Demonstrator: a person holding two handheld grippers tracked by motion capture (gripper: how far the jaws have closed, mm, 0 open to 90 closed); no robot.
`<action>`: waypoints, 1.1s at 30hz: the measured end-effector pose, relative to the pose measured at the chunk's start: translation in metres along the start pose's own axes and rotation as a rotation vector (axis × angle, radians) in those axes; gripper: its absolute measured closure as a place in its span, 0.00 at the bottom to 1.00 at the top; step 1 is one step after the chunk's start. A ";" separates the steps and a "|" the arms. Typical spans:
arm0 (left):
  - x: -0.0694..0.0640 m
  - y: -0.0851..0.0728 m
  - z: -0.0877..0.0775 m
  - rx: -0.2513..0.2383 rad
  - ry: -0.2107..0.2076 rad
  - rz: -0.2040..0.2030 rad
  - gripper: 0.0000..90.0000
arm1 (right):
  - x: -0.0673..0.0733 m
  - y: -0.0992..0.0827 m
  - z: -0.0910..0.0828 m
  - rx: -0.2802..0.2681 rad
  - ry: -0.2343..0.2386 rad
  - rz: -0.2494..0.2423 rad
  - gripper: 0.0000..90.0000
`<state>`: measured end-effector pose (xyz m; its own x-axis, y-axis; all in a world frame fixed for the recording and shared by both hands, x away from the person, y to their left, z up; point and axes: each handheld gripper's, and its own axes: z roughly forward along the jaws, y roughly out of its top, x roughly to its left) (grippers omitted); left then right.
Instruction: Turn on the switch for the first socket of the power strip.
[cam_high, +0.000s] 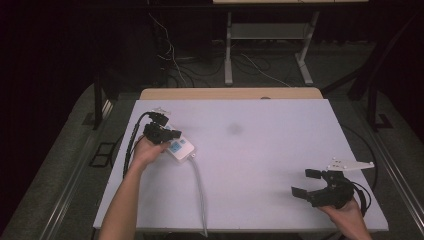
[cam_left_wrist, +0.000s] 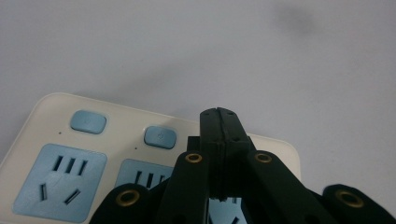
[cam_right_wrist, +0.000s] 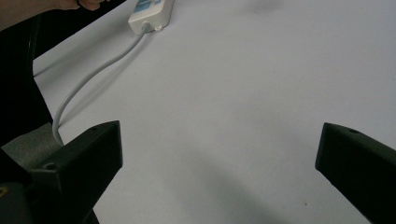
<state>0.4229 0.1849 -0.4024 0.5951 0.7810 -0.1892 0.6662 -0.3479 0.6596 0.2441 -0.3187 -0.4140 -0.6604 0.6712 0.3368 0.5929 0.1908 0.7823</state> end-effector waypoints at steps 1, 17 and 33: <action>0.000 0.000 -0.002 -0.005 0.002 -0.001 0.99 | 0.000 0.000 0.000 0.000 0.000 0.000 0.00; -0.011 -0.002 -0.031 -0.064 0.016 0.009 0.99 | 0.001 0.000 0.002 0.010 0.001 -0.004 0.00; -0.021 -0.018 -0.065 -0.176 -0.034 -0.062 0.46 | 0.002 0.000 0.004 0.008 0.009 -0.009 0.00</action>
<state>0.3690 0.2082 -0.3626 0.5719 0.7794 -0.2559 0.6154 -0.2013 0.7621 0.2444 -0.3142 -0.4153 -0.6696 0.6632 0.3345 0.5909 0.2028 0.7808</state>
